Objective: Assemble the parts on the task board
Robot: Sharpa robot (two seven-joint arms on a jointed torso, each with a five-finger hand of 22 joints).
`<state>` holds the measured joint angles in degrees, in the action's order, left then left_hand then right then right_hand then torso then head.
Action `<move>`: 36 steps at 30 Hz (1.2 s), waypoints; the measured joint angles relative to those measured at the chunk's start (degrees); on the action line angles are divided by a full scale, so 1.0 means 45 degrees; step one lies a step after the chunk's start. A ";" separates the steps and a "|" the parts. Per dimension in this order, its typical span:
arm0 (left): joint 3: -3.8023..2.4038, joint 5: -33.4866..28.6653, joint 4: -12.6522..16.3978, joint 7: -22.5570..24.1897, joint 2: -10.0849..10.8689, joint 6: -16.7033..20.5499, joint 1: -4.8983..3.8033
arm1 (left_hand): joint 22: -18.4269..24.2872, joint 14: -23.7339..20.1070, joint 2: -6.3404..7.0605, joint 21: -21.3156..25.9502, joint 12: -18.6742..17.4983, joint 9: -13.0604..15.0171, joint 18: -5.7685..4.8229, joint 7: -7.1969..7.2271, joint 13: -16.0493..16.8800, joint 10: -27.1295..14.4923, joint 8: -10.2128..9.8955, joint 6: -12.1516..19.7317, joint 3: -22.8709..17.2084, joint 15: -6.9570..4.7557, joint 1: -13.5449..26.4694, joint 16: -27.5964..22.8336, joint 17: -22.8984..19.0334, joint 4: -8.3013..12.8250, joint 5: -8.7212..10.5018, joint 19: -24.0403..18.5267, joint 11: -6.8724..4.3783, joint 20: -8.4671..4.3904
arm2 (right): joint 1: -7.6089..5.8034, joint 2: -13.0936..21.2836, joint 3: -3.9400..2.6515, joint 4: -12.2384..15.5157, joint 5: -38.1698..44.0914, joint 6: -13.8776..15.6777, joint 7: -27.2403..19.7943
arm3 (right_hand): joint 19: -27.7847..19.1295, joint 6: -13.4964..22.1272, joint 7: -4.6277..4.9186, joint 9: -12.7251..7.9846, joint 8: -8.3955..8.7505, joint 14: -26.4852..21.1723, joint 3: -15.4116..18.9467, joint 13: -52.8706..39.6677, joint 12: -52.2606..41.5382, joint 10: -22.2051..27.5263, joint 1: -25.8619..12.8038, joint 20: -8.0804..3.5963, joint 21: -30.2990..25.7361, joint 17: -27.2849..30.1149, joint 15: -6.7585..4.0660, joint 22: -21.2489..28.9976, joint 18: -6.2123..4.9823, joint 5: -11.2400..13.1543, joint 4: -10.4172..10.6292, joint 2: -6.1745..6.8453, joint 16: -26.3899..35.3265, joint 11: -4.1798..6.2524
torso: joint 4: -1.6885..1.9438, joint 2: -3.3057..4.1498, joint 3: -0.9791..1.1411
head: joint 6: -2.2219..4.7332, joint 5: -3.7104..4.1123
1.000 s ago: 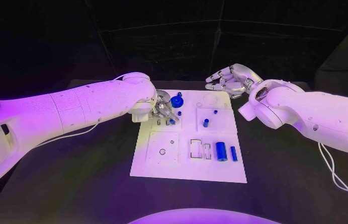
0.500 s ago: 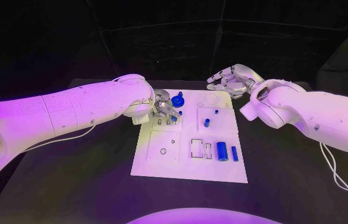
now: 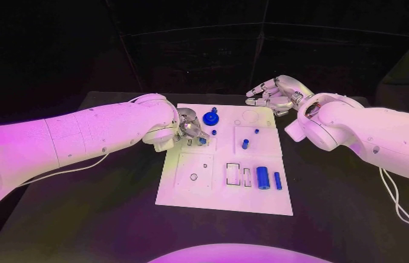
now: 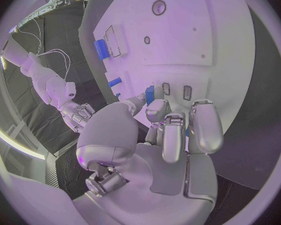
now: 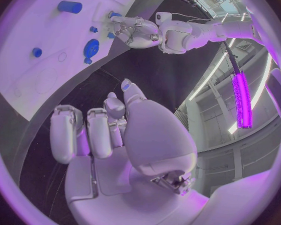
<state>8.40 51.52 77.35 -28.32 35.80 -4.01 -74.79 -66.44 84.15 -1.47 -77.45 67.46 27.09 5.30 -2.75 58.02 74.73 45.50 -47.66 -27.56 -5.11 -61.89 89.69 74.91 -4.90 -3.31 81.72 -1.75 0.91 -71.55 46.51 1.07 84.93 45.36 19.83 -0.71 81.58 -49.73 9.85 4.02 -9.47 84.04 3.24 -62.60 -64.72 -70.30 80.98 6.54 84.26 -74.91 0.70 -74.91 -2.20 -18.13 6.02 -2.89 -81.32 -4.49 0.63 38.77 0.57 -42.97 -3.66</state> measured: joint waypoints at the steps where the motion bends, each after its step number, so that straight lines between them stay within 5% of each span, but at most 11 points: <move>1: 0.0001 0.0026 -0.0009 0.0000 0.0013 0.0032 0.0028 | 0.0000 0.0000 0.0013 0.0000 0.0000 -0.0001 -0.0001 0.0000 0.0000 0.0000 0.0000 0.0000 -0.0022 0.0000 0.0016 0.0000 0.0000 0.0022 0.0000 0.0000 0.0000 0.0000 | 0.0000 0.0004 0.0000 -0.0003 0.0004 0.0003 -0.0006 | 0.0000 0.0000 0.0000 0.0000 0.0000 0.0000 0.0000 0.0000 0.0000 0.0000 0.0000 0.0000 0.0000 0.0000 0.0000 0.0000 0.0000 -0.0024 0.0000 0.0000 0.0000 -0.0001 | 0.0001 0.0000 0.0000 | 0.0004 -0.0001; 12: 0.0001 0.0446 -0.0029 0.0008 0.0071 0.0353 0.0210 | -0.0016 0.0000 0.0073 0.0000 0.0000 0.0017 -0.0001 -0.0002 0.0012 -0.0001 0.0000 0.0002 -0.0121 0.0000 0.0105 0.0000 0.0000 0.0052 0.0040 0.0000 0.0001 0.0000 | -0.0001 0.0017 0.0000 -0.0012 0.0072 0.0013 -0.0037 | 0.0001 0.0000 0.0000 0.0001 0.0000 0.0000 -0.0001 -0.0001 0.0000 -0.0001 0.0000 -0.0001 0.0000 0.0000 0.0000 0.0001 0.0001 -0.0048 -0.0001 0.0000 0.0000 -0.0001 | 0.0000 0.0024 -0.0001 | -0.0012 -0.0052; 36: -0.0001 0.0916 0.0086 0.0013 0.0276 0.0465 0.0245 | -0.0043 0.0000 0.0115 0.0000 0.0047 0.0060 -0.0001 0.0019 0.0024 -0.0004 0.0057 0.0056 -0.0351 0.0001 0.0149 -0.0001 0.0000 0.0136 0.0095 0.0000 0.0003 0.0001 | -0.0001 -0.0011 0.0000 -0.0075 0.0160 0.0007 -0.0070 | 0.0001 0.0000 0.0000 0.0002 -0.0052 0.0000 -0.0001 -0.0002 0.0000 -0.0002 0.0000 -0.0001 0.0000 0.0000 0.0000 0.0001 0.0000 -0.0047 -0.0001 0.0001 0.0000 -0.0002 | -0.0026 0.0033 0.0000 | -0.0121 -0.0104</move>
<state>8.40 55.64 77.74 -28.26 37.04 -1.92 -73.68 -66.63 84.15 -0.95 -77.45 67.67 27.35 5.30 -2.67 58.13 74.71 45.76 -47.41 -29.14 -5.10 -61.21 89.69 74.91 -4.28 -2.88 81.72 -1.74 0.91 -71.55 46.46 1.07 84.60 46.08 19.86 -1.02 81.58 -49.73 9.85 4.03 -9.71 84.04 3.23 -62.61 -64.72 -70.31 80.98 6.54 84.26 -74.91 0.70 -74.90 -2.20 -18.34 6.01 -2.89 -81.32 -4.50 0.51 38.92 0.57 -43.51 -4.13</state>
